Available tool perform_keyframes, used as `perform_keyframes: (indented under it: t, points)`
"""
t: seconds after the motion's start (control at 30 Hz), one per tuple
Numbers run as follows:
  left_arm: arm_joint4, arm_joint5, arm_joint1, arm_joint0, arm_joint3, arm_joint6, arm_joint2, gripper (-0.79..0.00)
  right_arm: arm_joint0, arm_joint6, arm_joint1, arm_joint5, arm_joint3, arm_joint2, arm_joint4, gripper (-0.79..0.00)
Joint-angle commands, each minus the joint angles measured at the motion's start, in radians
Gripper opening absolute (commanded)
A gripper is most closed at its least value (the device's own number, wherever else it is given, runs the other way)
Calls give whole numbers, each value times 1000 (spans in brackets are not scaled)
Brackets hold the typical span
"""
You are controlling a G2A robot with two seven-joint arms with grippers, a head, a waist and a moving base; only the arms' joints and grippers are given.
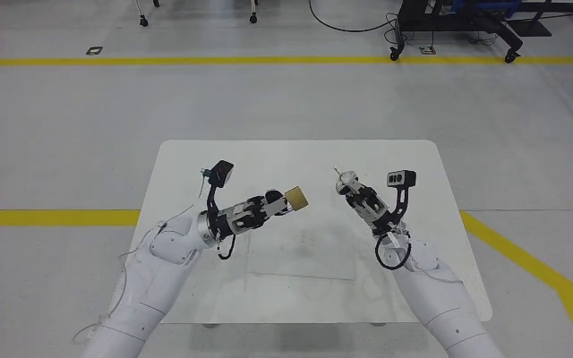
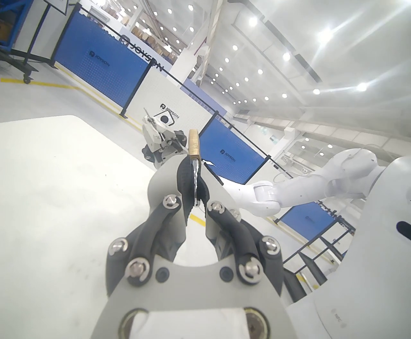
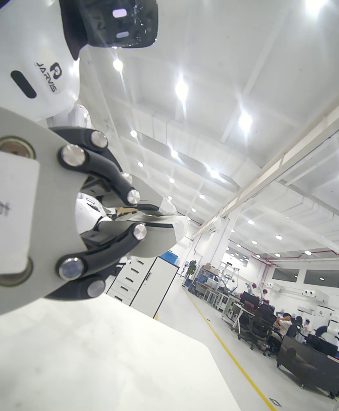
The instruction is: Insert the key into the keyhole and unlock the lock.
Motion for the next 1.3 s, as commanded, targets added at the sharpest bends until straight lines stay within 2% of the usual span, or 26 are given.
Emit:
perform_keyframes:
  t: [0.0,0.3,0.5,0.6,0.67,0.77,0.97,1.1,1.27]
  points:
    - [99,0,-1,17,-31,63,-14,-785,3,-2,-6,22,-4,-11,16,-785]
    - [374,0,0,41,-52,228,-28,-785,-5,89,-15,51,-10,2,104,-785]
    - [427,0,1,49,-47,315,-21,-785,-11,87,-20,69,1,10,91,-785]
    - [324,5,-8,52,-6,328,25,-785,-12,87,-25,53,-2,5,79,-785]
    - [141,61,-16,39,35,271,80,-785,-14,82,-29,15,-11,9,88,-785]
    - [-128,196,-23,-1,84,109,131,-785,-18,78,-32,-40,-21,27,98,-785]
    - [-495,359,-31,-48,154,-165,144,-785,-29,150,-28,-82,-51,50,58,-785]
    - [-574,392,-34,-77,203,-273,139,-785,-36,194,-27,-67,-58,48,26,-785]
    - [-613,400,-43,-92,234,-319,146,-785,-41,222,-29,-57,-70,42,10,-785]
